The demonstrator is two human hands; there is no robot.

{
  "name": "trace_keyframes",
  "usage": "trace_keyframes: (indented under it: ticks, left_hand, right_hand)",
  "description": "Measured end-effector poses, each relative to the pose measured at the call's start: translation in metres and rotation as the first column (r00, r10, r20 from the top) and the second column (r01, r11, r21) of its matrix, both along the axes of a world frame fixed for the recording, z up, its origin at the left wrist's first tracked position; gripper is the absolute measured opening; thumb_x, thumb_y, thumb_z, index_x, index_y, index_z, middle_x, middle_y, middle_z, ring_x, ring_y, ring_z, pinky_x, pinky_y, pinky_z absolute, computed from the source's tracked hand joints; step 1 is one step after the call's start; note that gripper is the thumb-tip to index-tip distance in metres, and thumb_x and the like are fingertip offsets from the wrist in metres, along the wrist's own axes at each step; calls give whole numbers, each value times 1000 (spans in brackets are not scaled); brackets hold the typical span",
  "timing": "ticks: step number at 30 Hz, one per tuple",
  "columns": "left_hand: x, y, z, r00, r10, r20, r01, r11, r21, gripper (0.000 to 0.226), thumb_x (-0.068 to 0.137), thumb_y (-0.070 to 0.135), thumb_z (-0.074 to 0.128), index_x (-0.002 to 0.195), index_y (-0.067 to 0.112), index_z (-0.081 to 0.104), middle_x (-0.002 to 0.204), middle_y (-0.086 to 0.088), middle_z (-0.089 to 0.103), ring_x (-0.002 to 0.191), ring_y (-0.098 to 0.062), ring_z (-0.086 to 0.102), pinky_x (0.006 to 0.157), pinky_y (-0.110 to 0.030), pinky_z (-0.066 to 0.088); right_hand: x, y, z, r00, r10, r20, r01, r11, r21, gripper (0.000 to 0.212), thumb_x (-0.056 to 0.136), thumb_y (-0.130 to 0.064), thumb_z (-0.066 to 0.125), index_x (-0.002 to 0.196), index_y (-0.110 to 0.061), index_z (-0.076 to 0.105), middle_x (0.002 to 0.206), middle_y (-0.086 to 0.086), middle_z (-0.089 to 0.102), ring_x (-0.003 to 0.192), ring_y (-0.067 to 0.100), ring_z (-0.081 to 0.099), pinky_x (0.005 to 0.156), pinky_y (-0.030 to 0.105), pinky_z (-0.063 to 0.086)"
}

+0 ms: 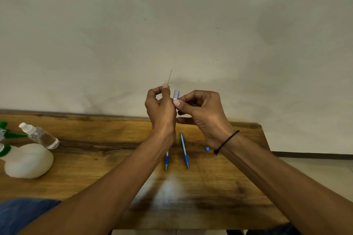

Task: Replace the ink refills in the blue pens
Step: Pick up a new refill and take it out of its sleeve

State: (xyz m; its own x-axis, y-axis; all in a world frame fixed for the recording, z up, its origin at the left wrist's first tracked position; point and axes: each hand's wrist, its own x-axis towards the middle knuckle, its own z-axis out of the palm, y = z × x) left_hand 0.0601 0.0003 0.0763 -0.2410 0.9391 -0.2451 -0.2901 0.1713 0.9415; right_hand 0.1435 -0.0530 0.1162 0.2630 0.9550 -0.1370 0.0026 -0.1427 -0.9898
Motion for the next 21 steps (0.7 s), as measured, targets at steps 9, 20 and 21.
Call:
trace_keyframes:
  ticks: [9,20,21]
  left_hand:
    - [-5,4,3,983,-123,137,117,992,52,15,104,30,61,109,17,65,53,14,56,46,-2,50,45,-20,42]
    - [-7,-8,1,917,-346,197,329,937,116,17,103,24,61,112,10,63,49,8,49,41,-5,38,39,-18,32]
    - [-8,-9,2,906,-366,213,348,930,117,15,103,23,61,110,10,63,50,7,48,41,-6,37,38,-18,31]
  right_hand:
    - [38,13,-4,967,67,246,-79,996,40,5,95,-9,73,94,-5,75,85,10,75,74,20,74,58,33,62]
    - [88,17,-120,165,688,706,-71,723,-688,27,92,-18,73,115,-16,61,123,11,64,111,35,63,93,47,55]
    - [88,14,-129,127,693,710,-51,720,-693,31,93,-21,72,121,-16,59,125,12,61,114,36,62,92,47,55]
